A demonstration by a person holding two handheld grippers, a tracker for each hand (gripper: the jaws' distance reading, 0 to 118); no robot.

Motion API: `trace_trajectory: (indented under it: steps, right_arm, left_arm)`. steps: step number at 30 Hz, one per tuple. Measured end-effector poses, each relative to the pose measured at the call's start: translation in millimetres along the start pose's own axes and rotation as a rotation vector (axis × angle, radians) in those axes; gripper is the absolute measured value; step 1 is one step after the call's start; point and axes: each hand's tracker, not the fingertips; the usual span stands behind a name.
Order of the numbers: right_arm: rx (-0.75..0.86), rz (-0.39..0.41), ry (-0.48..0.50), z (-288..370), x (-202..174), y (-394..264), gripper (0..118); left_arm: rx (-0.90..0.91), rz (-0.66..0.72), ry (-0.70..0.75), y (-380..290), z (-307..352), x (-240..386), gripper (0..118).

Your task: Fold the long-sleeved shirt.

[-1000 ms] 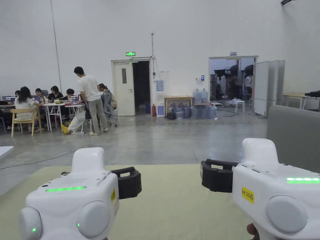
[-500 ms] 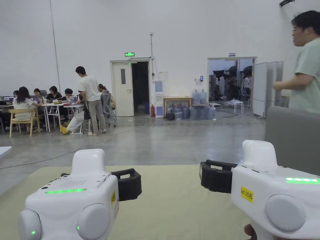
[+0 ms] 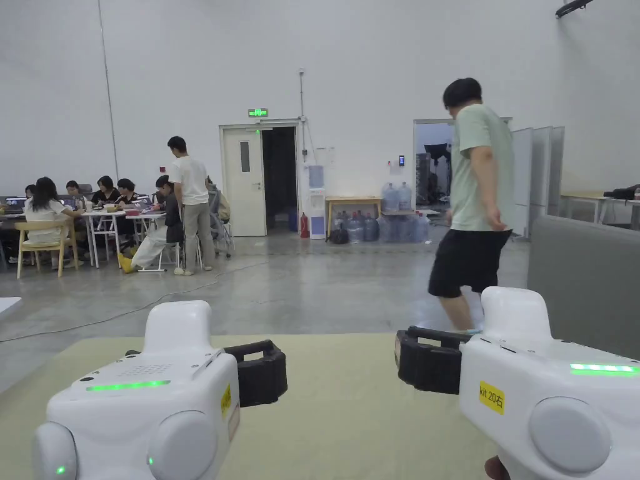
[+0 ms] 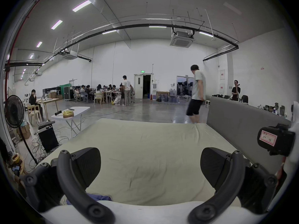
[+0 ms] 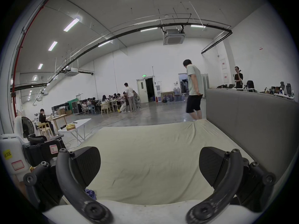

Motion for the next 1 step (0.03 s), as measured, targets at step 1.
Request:
trace_trajectory:
  steps: [1]
  right_arm:
    - [0.0, 0.0, 0.001, 0.1, 0.1, -0.2, 118]
  left_arm:
    - [0.0, -0.001, 0.001, -0.2, 0.0, 0.0, 118]
